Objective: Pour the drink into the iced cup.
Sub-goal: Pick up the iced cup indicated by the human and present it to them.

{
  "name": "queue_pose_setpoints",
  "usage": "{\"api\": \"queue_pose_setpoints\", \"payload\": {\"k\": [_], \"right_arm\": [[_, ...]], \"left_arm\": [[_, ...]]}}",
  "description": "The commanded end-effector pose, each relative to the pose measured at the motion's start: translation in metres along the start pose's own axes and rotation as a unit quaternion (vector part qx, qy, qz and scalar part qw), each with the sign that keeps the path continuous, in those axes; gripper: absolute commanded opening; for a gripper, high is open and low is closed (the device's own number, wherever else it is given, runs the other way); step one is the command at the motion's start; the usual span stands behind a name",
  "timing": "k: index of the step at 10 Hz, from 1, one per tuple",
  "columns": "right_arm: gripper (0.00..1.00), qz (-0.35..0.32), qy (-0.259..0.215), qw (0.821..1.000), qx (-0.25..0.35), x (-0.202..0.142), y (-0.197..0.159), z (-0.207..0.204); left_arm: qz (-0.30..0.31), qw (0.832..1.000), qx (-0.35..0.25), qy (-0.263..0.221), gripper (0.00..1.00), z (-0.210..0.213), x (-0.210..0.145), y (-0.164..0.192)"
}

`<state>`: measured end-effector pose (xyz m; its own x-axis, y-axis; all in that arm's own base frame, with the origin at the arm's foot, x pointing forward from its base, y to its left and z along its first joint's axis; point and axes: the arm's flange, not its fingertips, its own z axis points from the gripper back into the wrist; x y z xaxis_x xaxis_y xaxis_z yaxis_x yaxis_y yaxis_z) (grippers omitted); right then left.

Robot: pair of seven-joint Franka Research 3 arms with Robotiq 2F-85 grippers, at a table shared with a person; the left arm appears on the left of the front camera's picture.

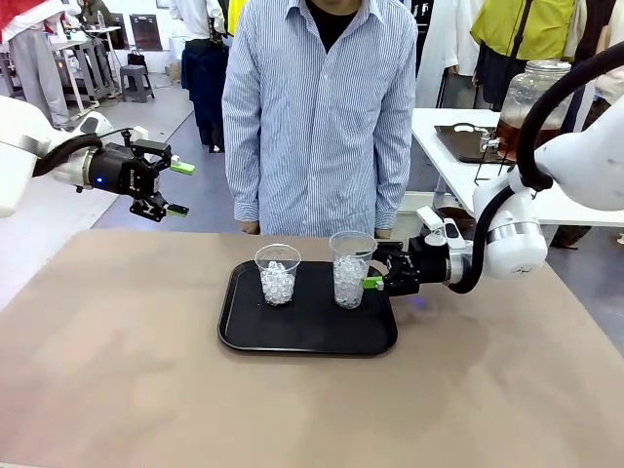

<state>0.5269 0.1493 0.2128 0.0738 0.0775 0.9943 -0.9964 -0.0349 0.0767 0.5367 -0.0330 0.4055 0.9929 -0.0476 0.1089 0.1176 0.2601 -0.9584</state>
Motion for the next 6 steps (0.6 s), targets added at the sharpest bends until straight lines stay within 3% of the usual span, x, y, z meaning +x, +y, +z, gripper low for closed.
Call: {"api": "queue_pose_setpoints", "payload": {"k": [1, 6], "right_arm": [[1.00, -0.003, -0.002, 1.000, -0.014, 0.001, -0.010, -0.016], [1.00, -0.006, 0.000, 1.000, -0.009, 0.001, -0.013, -0.037]], "left_arm": [[-0.001, 1.000, -0.001, -0.001, 1.00, 0.001, 0.000, -0.001], [-0.001, 1.000, -0.001, -0.001, 1.00, 0.001, 0.000, -0.001]]}}
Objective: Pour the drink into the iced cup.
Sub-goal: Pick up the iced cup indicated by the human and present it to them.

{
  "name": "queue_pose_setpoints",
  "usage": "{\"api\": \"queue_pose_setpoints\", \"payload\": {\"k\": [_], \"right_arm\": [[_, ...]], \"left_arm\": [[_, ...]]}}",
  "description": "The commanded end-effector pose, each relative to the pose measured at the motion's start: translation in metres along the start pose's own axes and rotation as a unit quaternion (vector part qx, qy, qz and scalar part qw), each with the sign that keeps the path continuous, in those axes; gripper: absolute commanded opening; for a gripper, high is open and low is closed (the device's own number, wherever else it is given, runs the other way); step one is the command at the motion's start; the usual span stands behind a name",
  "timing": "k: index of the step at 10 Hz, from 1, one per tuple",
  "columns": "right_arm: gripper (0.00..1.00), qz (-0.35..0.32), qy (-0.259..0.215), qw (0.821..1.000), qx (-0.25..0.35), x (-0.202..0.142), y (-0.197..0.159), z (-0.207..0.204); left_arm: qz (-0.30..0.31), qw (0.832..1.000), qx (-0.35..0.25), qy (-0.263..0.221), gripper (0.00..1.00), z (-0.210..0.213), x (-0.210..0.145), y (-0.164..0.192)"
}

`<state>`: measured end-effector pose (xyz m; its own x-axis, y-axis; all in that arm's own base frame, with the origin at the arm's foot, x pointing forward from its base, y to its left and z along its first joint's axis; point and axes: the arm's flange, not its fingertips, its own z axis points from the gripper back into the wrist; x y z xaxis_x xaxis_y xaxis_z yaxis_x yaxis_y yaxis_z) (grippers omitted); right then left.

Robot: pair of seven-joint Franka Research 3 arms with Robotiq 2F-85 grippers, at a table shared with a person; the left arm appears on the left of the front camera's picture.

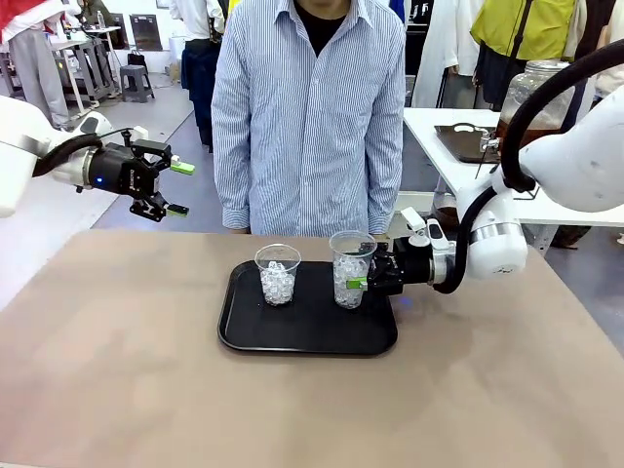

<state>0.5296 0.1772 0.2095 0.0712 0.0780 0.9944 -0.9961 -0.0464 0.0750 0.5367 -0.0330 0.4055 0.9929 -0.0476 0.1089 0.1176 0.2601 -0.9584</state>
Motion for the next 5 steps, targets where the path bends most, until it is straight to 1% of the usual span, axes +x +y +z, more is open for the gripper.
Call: {"api": "queue_pose_setpoints", "payload": {"k": [1, 4, 5], "right_arm": [[1.00, -0.008, 0.002, 1.000, -0.013, 0.0019, -0.0089, -0.0099], [1.00, -0.018, -0.004, 1.000, -0.004, 0.0028, -0.0079, -0.0109], [0.82, -0.028, -0.008, 1.000, 0.000, 0.0029, -0.0068, -0.0111]], "left_arm": [[-0.001, 1.000, -0.001, -0.001, 1.00, 0.0005, 0.0004, -0.0008], [-0.001, 1.000, -0.001, -0.001, 1.00, 0.0005, 0.0004, -0.0008], [-0.001, 1.000, -0.001, -0.001, 1.00, 0.0005, 0.0004, -0.0008]]}}
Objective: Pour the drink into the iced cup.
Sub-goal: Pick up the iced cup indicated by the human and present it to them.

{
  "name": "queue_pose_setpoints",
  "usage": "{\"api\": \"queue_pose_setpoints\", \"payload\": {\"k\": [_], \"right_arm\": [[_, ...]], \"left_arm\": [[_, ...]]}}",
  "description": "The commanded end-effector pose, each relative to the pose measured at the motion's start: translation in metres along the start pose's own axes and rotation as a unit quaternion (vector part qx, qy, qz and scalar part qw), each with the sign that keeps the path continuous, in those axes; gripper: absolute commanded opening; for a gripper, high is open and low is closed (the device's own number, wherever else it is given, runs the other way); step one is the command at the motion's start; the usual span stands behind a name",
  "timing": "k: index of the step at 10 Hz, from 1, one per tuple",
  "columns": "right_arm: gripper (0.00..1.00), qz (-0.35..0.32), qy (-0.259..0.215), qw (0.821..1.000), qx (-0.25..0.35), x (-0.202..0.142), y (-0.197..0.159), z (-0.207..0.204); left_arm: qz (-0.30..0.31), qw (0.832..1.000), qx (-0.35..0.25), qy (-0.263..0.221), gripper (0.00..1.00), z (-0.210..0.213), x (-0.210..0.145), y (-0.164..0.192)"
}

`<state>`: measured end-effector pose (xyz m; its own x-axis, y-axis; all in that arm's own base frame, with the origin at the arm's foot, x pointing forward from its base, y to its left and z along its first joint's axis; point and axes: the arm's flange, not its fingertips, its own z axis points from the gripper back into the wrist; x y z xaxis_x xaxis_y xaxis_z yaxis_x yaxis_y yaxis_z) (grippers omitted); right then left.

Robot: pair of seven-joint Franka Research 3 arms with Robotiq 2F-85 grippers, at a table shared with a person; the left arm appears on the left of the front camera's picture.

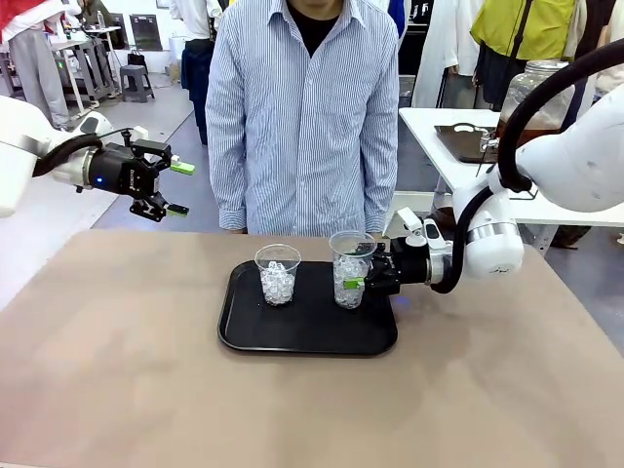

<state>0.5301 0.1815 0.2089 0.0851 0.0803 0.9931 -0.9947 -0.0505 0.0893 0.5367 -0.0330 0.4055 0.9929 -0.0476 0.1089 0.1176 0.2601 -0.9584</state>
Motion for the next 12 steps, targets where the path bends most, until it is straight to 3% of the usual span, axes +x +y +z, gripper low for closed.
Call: {"api": "queue_pose_setpoints", "payload": {"k": [1, 7, 12], "right_arm": [[0.63, -0.005, -0.014, 1.000, -0.004, 0.002, -0.006, -0.005], [0.63, -0.005, -0.036, 0.999, 0.028, 0.029, -0.004, 0.004], [0.63, -0.002, -0.007, 0.999, 0.054, 0.131, -0.040, 0.019]], "left_arm": [[-0.001, 1.000, -0.001, -0.001, 1.00, 0.001, 0.000, -0.001], [-0.001, 1.000, -0.001, -0.001, 1.00, 0.001, 0.000, -0.001], [-0.001, 1.000, -0.001, -0.001, 1.00, 0.001, 0.000, -0.001]]}}
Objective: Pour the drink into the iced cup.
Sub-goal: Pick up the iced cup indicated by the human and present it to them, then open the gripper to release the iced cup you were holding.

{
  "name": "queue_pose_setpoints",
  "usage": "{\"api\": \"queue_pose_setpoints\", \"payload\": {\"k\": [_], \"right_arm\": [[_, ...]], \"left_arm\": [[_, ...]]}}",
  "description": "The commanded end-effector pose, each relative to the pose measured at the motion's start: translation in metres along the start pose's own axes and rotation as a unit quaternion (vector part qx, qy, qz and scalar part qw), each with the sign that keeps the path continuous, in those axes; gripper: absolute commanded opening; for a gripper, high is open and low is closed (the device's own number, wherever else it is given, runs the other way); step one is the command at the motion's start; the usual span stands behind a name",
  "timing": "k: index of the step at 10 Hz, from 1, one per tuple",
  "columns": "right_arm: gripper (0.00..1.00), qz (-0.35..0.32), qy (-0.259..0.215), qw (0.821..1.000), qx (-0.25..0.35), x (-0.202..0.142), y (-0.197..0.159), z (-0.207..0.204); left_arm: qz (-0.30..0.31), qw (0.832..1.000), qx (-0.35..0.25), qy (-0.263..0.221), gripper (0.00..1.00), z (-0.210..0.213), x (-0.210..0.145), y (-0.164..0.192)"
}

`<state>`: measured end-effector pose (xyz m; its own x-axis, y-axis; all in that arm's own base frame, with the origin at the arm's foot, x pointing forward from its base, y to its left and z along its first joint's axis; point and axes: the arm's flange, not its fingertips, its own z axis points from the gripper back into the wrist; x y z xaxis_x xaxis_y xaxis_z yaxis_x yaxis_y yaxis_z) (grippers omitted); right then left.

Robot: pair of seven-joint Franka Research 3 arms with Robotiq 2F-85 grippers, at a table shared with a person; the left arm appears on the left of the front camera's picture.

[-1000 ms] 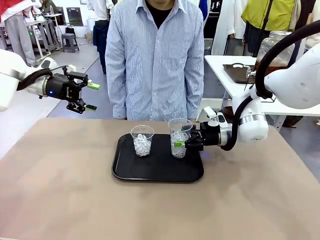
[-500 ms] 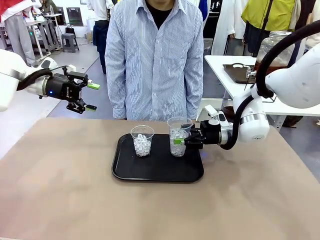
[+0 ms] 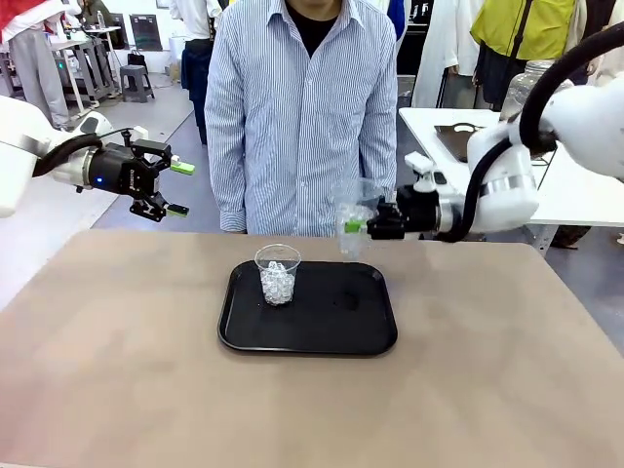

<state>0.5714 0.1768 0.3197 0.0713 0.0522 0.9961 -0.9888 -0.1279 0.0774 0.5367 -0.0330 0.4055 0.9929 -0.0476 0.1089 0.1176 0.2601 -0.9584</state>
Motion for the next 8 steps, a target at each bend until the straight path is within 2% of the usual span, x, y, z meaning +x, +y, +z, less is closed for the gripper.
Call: {"api": "queue_pose_setpoints", "payload": {"k": [1, 3, 8], "right_arm": [[0.63, -0.009, 0.007, 1.000, 0.017, 0.033, -0.016, 0.005], [0.63, 0.002, 0.003, 1.000, 0.019, 0.052, -0.027, 0.006], [0.63, 0.010, 0.010, 1.000, 0.005, 0.048, -0.020, 0.006]], "left_arm": [[-0.001, 1.000, -0.001, -0.001, 1.00, 0.001, 0.000, -0.001], [-0.001, 1.000, -0.001, -0.001, 1.00, 0.001, 0.000, -0.001], [-0.001, 1.000, -0.001, -0.001, 1.00, 0.001, 0.000, -0.001]]}}
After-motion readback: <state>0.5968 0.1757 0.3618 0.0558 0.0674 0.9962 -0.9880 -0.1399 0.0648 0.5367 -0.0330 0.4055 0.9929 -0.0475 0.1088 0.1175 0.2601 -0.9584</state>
